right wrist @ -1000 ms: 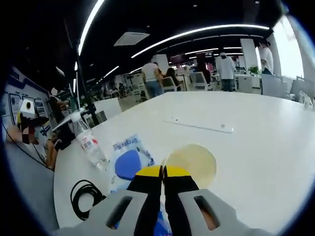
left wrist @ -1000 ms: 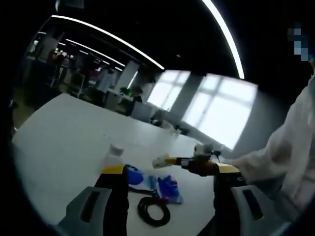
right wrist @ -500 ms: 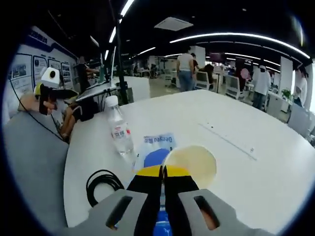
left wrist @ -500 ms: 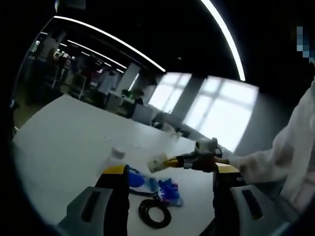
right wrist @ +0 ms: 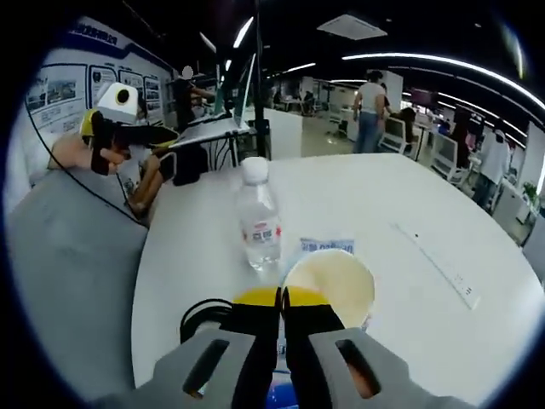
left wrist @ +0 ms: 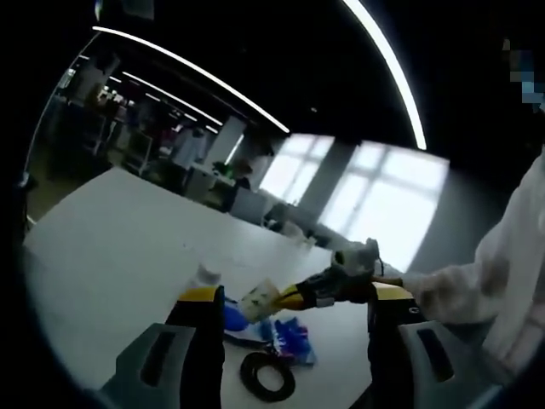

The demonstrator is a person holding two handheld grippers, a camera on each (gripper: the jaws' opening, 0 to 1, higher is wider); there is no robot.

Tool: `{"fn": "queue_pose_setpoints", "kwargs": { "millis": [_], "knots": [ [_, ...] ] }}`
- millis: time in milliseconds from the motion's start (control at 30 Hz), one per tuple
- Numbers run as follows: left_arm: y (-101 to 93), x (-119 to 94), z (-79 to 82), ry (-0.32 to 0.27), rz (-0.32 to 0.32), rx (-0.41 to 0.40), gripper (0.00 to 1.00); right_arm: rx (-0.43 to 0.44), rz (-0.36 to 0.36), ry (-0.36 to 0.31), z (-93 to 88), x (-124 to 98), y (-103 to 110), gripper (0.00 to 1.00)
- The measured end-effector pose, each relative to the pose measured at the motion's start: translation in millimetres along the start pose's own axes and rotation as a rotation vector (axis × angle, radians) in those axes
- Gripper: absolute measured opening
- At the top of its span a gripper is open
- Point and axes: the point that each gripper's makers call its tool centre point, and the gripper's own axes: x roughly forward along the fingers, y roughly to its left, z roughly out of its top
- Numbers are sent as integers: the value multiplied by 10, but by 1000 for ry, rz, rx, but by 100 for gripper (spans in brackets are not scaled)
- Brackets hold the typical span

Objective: Arrange the tabletop items into an orderly group along one side of the table until the central work area is clear of visible clutter.

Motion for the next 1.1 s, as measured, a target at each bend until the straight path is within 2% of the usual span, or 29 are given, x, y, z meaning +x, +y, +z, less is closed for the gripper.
{"fn": "queue_pose_setpoints", "kwargs": {
  "millis": [167,333,467,767,900,1100],
  "knots": [
    [5,3,19,-4,-1,-1,64,-19,32,14,84,37,102,0],
    [20,5,29,-5,-2,-3,63,-17,60,43,105,104,97,0],
    [33,-14,35,-5,2,-4,63,-58,99,120,61,138,191,0],
    [91,-18,32,-4,16,-12,63,-69,128,206,-3,339,302,0],
    [100,-29,51,-11,20,-13,62,-117,143,241,-41,522,309,0],
    [157,-61,61,-15,38,-23,62,-173,167,305,-133,617,438,0]
  ]
}}
